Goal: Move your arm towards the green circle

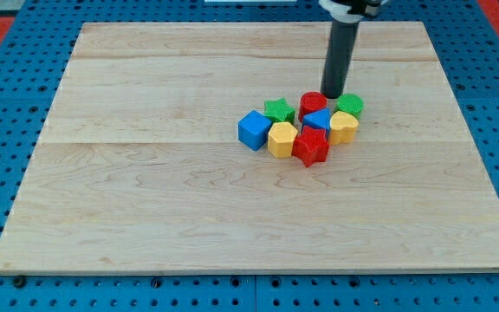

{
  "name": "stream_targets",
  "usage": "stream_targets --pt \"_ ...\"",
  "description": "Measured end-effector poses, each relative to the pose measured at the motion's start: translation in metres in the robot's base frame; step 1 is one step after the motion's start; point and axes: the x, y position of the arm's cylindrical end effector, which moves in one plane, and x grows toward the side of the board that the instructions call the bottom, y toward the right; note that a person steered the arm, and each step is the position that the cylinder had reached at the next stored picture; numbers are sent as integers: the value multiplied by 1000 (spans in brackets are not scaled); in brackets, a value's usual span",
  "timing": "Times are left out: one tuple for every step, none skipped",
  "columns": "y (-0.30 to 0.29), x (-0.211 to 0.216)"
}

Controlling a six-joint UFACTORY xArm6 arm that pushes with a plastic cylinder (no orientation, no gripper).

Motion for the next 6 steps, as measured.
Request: stream_targets --pt "51 -1" --pt "96 -1" --pt "90 -1" --pt "50 0" --pt "13 17" --pt "-4 39"
